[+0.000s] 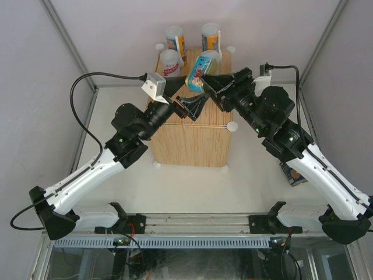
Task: Place and organize the canned foods onto the counter
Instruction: Place the canned food on the counter.
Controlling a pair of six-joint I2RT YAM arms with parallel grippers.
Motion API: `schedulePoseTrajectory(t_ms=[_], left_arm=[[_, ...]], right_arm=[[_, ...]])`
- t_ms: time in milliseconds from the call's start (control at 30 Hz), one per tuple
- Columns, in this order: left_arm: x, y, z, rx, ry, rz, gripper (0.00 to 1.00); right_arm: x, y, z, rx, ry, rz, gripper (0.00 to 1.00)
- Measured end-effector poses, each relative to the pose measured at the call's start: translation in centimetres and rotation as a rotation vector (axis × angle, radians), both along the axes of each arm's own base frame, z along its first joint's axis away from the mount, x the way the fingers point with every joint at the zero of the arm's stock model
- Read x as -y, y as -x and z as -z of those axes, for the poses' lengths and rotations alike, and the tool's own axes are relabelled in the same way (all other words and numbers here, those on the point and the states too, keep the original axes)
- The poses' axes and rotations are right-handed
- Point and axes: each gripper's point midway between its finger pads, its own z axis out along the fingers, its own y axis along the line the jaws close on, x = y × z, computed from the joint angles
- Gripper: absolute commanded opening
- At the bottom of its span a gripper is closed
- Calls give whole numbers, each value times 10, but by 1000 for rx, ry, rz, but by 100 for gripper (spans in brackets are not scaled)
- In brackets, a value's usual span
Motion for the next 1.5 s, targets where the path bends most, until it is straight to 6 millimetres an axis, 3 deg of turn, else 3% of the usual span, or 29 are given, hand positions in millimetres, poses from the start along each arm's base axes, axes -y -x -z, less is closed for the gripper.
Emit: schedulePoseTrajectory(t_ms=[567,1000,1500], left_arm=[[-3,-2,-7,20,23,-25,99],[-12,-7,-18,51,57,-89,91],[-10,-5,-19,69,50,-99,70]], right_arm=[[-9,4,4,-11,4,-21,0],[-15,0,6,-30,-16,-26,0],[-17,-2,7,-36,-16,-26,0]])
